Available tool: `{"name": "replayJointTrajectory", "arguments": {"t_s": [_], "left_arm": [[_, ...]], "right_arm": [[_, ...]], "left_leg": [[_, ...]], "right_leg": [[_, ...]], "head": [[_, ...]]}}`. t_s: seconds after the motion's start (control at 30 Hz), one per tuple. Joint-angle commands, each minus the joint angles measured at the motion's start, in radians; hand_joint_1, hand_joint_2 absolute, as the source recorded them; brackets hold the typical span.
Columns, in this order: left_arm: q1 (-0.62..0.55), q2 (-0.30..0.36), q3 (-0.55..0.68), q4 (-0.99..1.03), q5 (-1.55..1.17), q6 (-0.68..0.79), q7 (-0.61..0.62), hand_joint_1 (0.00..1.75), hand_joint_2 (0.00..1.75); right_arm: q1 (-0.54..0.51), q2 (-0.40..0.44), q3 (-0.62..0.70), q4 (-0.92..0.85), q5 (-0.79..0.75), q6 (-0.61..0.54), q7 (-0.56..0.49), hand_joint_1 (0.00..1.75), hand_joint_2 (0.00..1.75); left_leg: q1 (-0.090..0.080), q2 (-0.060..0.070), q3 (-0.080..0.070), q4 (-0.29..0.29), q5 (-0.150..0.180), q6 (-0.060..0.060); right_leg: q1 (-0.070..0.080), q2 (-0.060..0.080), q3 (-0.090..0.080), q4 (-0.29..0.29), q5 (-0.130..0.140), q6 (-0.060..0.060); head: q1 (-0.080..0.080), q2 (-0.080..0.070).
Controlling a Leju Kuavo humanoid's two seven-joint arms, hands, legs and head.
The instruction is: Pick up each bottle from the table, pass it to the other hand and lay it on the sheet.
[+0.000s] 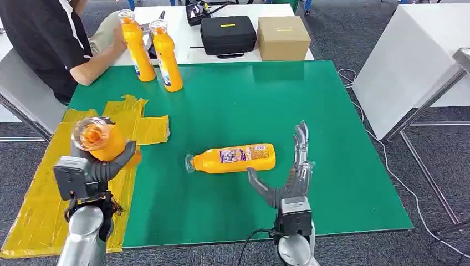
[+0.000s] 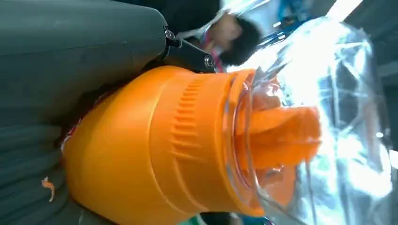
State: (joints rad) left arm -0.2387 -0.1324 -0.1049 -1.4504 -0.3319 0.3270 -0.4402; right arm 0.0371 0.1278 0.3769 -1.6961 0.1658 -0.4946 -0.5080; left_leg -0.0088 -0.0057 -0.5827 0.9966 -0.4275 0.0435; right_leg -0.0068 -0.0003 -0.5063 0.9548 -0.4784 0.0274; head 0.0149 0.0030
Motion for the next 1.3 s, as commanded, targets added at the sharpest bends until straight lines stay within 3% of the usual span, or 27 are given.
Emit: {"name": "replayJointTrajectory", "arguments": {"t_s": [0.03, 0.13, 0.23, 0.4, 0.57, 0.63, 0.7, 0.77, 0.83, 0.97, 1.3], "left_arm": [[-0.040, 0.068, -0.114, 0.100, -0.565, 0.113, 0.114, 1.75, 1.75], [-0.063, 0.081, -0.132, 0.162, -0.741, 0.136, 0.176, 1.75, 1.75], [-0.064, 0.083, -0.137, 0.177, -0.776, 0.138, 0.186, 1.75, 1.75], [-0.084, 0.089, -0.174, 0.251, -0.991, 0.132, 0.267, 1.75, 1.75], [-0.084, 0.090, -0.174, 0.258, -1.008, 0.132, 0.272, 1.75, 1.75], [-0.090, 0.096, -0.184, 0.299, -1.185, 0.133, 0.357, 1.75, 1.75], [-0.104, 0.085, -0.184, 0.369, -1.215, 0.118, 0.367, 1.75, 1.75], [-0.141, 0.138, -0.295, 0.438, -1.239, 0.135, 0.493, 1.75, 1.75], [-0.163, 0.135, -0.306, 0.513, -1.239, 0.125, 0.523, 1.75, 1.75], [-0.175, 0.165, -0.330, 0.595, -1.239, 0.117, 0.607, 1.75, 1.75], [-0.182, 0.166, -0.295, 0.641, -1.239, 0.102, 0.616, 1.75, 1.75]], "right_arm": [[0.019, -0.095, -0.169, -0.080, -0.174, 0.495, 0.168, 0.00, 1.75], [-0.021, -0.098, -0.199, -0.009, -0.160, 0.638, 0.173, 0.00, 1.75], [-0.043, -0.087, -0.205, 0.018, -0.151, 0.667, 0.174, 0.00, 1.75], [-0.105, -0.128, -0.156, 0.081, -0.133, 0.808, 0.163, 0.00, 1.75], [-0.108, -0.129, -0.155, 0.085, -0.122, 0.812, 0.158, 0.00, 1.75], [-0.139, -0.129, -0.142, 0.112, -0.098, 0.827, 0.155, 0.00, 1.75], [-0.167, -0.124, -0.135, 0.140, -0.083, 0.824, 0.151, 0.00, 1.75], [-0.189, -0.118, -0.129, 0.162, -0.076, 0.823, 0.151, 0.00, 1.75], [-0.210, -0.113, -0.123, 0.178, -0.072, 0.820, 0.151, 0.00, 1.75], [-0.177, -0.119, -0.113, 0.154, -0.048, 0.796, 0.146, 0.00, 1.75], [-0.162, -0.105, -0.105, 0.145, -0.034, 0.787, 0.142, 0.00, 1.75]], "left_leg": [[0.001, -0.003, 0.005, -0.001, -0.001, -0.004], [0.001, -0.003, 0.005, -0.002, 0.000, -0.003], [0.000, -0.001, 0.005, -0.002, 0.000, -0.004], [0.000, 0.000, 0.003, -0.001, 0.000, -0.002], [0.000, 0.000, 0.003, -0.001, 0.000, -0.002], [0.000, 0.001, 0.003, -0.001, 0.000, -0.002], [0.000, 0.002, 0.004, -0.001, 0.000, -0.002], [0.000, 0.002, 0.003, -0.001, 0.000, -0.002], [0.000, 0.001, 0.003, -0.001, 0.000, -0.002], [0.000, 0.002, 0.005, -0.002, 0.000, -0.003], [0.001, 0.001, 0.003, 0.000, -0.001, -0.003]], "right_leg": [[0.001, -0.004, 0.008, -0.003, -0.002, 0.000], [0.001, -0.003, 0.007, -0.004, -0.001, 0.000], [0.000, -0.001, 0.006, -0.003, 0.000, -0.001], [0.000, -0.001, 0.004, -0.002, 0.000, 0.000], [0.000, 0.000, 0.003, -0.002, 0.000, 0.000], [0.000, 0.000, 0.004, -0.002, 0.000, 0.000], [0.000, 0.001, 0.004, -0.002, 0.000, 0.000], [0.000, 0.001, 0.003, -0.002, 0.001, 0.000], [0.000, 0.000, 0.004, -0.002, 0.001, 0.000], [0.000, 0.001, 0.005, -0.003, 0.001, -0.001], [0.001, 0.001, 0.004, -0.002, 0.000, -0.001]], "head": [[0.000, 0.000], [0.000, 0.000], [0.000, 0.000], [0.000, 0.000], [0.000, 0.000], [0.000, 0.000], [0.000, 0.000], [0.000, 0.000], [0.000, 0.000], [0.000, 0.000], [0.000, 0.000]]}}
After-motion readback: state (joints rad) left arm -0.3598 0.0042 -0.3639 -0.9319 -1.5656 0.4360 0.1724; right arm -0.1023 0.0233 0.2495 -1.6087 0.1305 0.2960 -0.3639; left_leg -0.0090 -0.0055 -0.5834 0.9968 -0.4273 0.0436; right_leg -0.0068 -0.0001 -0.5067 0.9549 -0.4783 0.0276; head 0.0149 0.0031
